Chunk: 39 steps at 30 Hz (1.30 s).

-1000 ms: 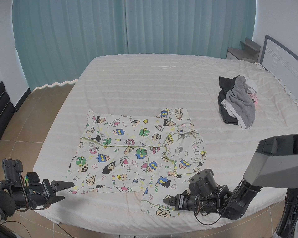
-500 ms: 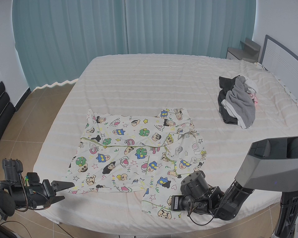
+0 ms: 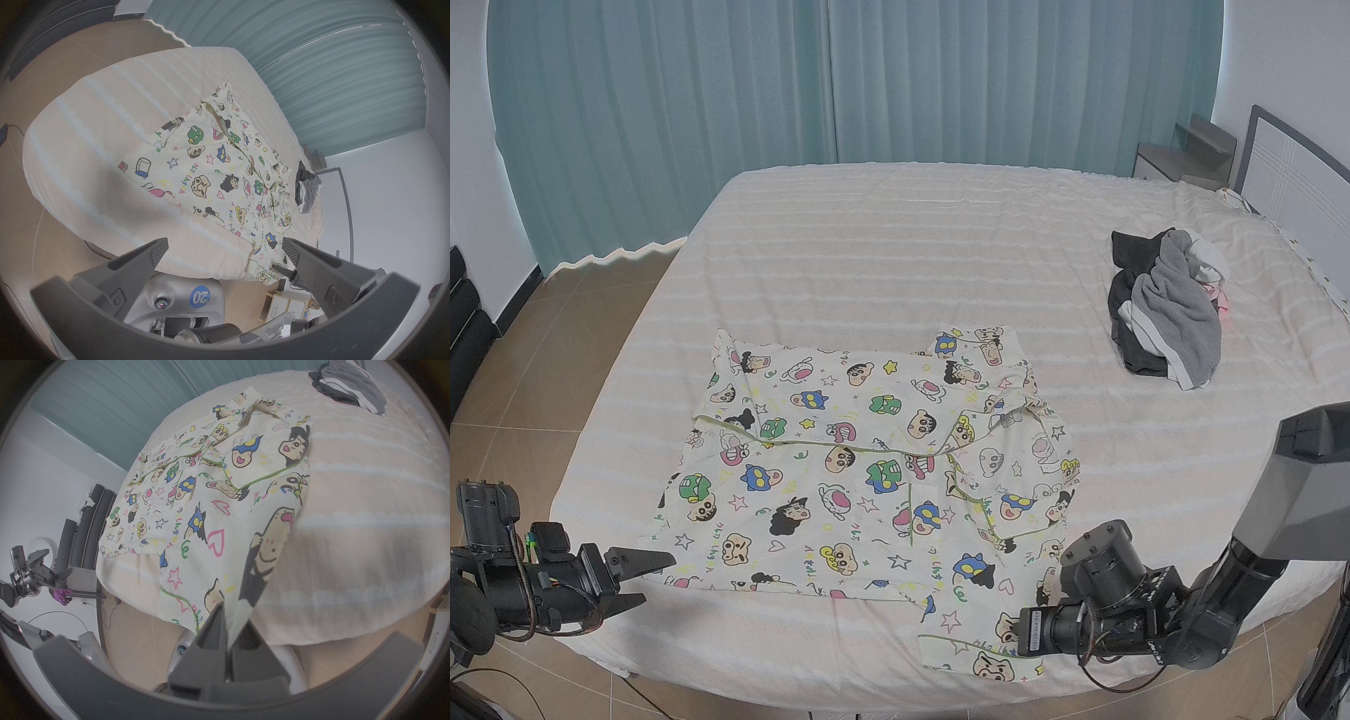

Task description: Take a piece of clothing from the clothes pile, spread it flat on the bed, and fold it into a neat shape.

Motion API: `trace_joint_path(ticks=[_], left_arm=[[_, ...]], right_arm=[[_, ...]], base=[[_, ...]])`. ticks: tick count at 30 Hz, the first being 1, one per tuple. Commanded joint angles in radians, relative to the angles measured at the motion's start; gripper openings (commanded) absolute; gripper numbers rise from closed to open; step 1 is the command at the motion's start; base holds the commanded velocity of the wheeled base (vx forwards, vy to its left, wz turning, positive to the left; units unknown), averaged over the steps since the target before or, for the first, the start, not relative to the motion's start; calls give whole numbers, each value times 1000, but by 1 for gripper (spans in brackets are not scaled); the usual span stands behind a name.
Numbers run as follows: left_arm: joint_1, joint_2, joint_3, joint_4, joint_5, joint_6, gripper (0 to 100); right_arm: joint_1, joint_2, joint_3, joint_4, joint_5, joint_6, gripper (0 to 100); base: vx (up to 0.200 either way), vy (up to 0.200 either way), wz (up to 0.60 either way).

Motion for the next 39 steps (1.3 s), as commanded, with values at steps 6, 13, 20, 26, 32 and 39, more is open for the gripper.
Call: trace_joint_path(ticks=[6, 13, 20, 26, 32, 39], left_arm=[[-1, 7, 2, 4, 3, 4, 100], [-4, 15, 0, 7, 10, 9, 100], [-25, 85, -6, 8, 84, 16, 100], [-32, 185, -15, -1, 203, 99, 100], [-7, 254, -12, -1, 228, 187, 100], [1, 338, -54, -36, 231, 179, 100]], right_arm=[[-30, -68, 101, 1, 25, -2, 0], [-30, -56, 109, 2, 25, -2, 0], [-44, -54, 130, -1, 25, -3, 0], [-44, -56, 139, -1, 22, -2, 0], [-43, -60, 147, -1, 18, -3, 0], [-37, -60, 153, -5, 15, -2, 0]], base=[[0, 0, 0], [0, 0, 0], [0, 0, 0], [0, 0, 0], [0, 0, 0], [0, 0, 0]])
